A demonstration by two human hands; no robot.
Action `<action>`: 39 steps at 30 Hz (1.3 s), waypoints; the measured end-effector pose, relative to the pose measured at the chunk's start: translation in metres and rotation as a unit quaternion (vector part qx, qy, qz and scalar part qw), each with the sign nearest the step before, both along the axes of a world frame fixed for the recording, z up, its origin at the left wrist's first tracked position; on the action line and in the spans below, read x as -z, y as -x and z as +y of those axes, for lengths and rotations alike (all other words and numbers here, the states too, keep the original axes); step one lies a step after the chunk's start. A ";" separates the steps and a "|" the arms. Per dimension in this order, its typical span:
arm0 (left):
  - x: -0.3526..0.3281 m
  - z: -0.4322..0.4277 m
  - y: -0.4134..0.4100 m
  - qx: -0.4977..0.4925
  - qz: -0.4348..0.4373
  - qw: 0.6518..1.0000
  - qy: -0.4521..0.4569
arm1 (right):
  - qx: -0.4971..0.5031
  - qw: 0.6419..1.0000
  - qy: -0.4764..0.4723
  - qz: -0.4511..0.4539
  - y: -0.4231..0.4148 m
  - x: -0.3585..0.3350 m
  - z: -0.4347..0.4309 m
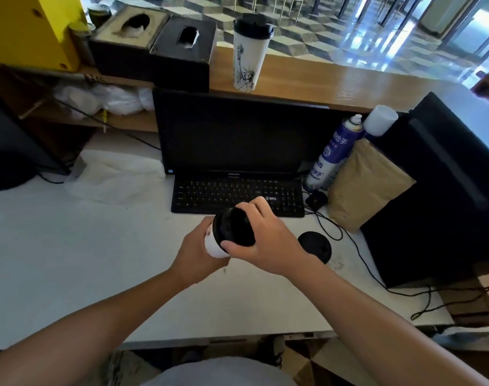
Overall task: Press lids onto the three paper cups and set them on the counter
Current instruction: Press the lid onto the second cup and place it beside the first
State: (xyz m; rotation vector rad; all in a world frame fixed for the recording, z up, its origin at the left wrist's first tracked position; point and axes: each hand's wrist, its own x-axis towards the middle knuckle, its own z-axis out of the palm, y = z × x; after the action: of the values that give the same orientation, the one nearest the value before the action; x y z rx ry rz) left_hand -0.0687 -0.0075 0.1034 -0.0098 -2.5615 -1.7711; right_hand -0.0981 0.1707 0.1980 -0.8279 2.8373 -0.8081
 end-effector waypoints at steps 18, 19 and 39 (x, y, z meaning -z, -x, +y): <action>-0.005 -0.015 -0.016 0.024 -0.027 0.999 0.007 | 0.009 1.000 0.015 0.014 -0.001 0.009 -0.017; -0.004 -0.016 -0.018 0.023 -0.026 0.999 -0.012 | 0.010 0.999 0.042 -0.005 -0.003 0.012 -0.016; 0.003 -0.024 -0.036 0.053 -0.063 0.997 -0.007 | 0.098 0.992 0.031 -0.076 -0.015 0.019 -0.019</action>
State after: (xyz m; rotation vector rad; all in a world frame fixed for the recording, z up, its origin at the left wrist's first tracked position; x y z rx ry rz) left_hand -0.0323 -0.0319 0.1002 -0.0363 -2.6823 -1.8840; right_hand -0.0836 0.1512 0.1793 -0.4769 2.8001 -0.9439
